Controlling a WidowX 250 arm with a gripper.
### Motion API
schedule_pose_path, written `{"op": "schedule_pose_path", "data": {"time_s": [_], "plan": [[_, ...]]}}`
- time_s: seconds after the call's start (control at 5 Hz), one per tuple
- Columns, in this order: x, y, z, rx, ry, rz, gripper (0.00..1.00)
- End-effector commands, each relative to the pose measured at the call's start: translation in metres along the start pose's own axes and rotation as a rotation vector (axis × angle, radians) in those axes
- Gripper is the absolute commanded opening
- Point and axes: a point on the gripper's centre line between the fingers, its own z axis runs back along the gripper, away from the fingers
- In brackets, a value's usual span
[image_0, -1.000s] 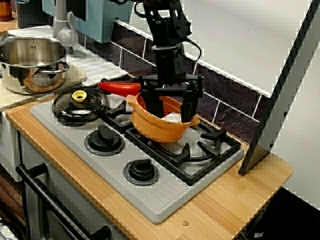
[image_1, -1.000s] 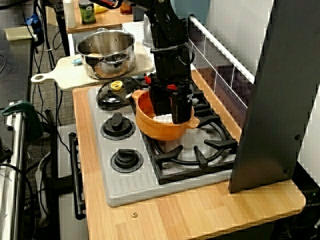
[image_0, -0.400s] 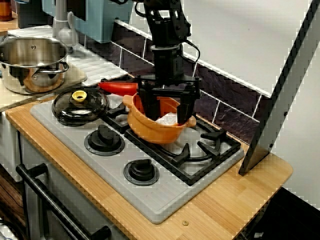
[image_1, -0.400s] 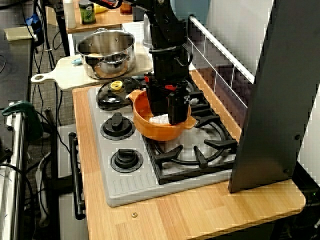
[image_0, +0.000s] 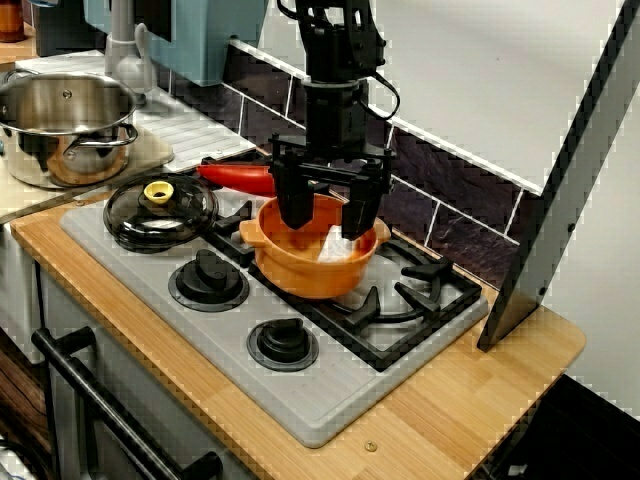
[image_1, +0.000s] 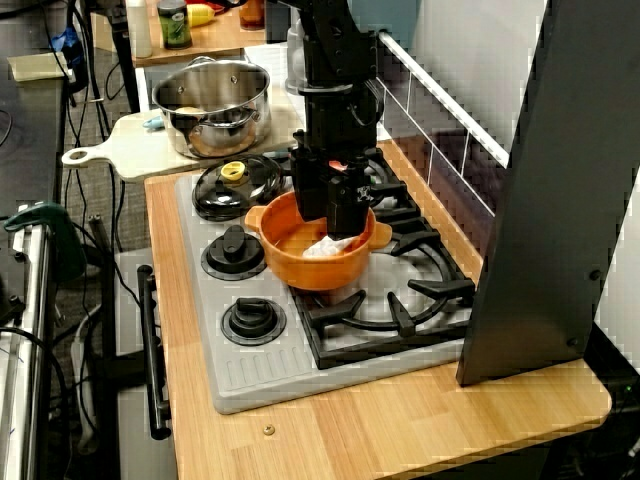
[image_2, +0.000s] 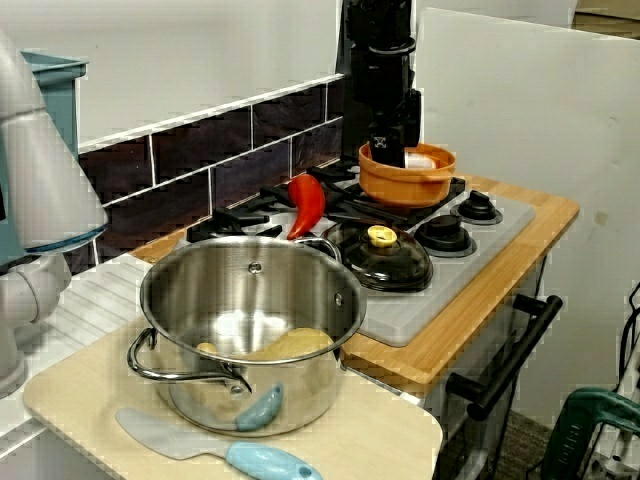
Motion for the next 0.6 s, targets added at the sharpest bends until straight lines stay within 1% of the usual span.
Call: {"op": "schedule_pose_path", "data": {"time_s": [0.0, 0.4], "plan": [[0.0022, -0.001, 0.0286, -0.046, -0.076, -0.052, 1.0], [-0.0012, -0.0042, 0.0283, -0.042, -0.083, -0.068, 1.0]]}}
